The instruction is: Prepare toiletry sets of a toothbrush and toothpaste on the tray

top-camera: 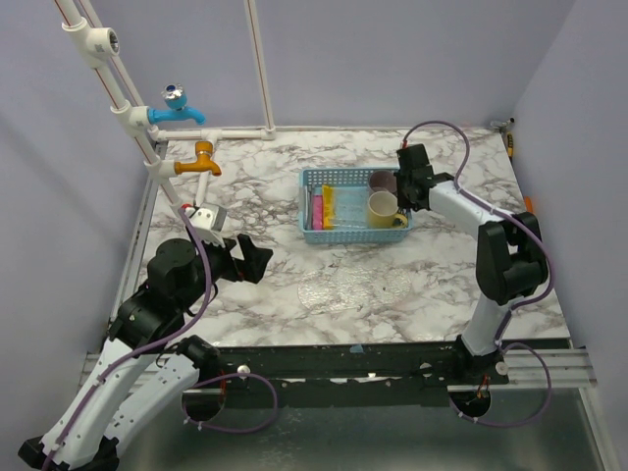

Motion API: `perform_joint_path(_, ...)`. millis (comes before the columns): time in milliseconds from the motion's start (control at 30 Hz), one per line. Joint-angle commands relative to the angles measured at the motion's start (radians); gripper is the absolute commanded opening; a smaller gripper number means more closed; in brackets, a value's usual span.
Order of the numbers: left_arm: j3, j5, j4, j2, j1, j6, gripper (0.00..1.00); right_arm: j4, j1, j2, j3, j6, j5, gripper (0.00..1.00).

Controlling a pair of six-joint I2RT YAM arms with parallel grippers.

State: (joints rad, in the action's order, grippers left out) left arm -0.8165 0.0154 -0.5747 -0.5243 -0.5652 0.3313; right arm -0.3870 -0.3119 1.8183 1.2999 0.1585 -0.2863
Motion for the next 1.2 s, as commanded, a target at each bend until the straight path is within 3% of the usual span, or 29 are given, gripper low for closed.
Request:
perform_joint_path(0,0.010,-0.015,-0.006,0.014,-0.002,-0.005,0.99,0.004,0.025,-0.002,0.033,0.002,-0.025,0.00)
perform_joint_path(200,0.010,-0.014,-0.005,0.020,-0.002,-0.005,0.99,-0.008,0.025,-0.018,0.032,0.013,-0.041,0.02)
perform_joint_path(300,0.010,-0.015,-0.004,0.017,-0.002,-0.005,0.99,-0.017,0.025,-0.037,0.044,0.023,-0.064,0.16)
perform_joint_path(533,0.010,-0.015,-0.006,0.012,-0.002,-0.005,0.99,-0.050,0.025,-0.062,0.088,0.050,-0.069,0.37)
perform_joint_path(800,0.010,-0.014,-0.008,0.011,-0.001,-0.005,0.99,-0.076,0.025,-0.109,0.123,0.072,-0.077,0.43)
perform_joint_path(1167,0.008,-0.015,-0.008,0.017,-0.002,-0.005,0.99,-0.120,0.023,-0.204,0.114,0.115,0.192,0.45)
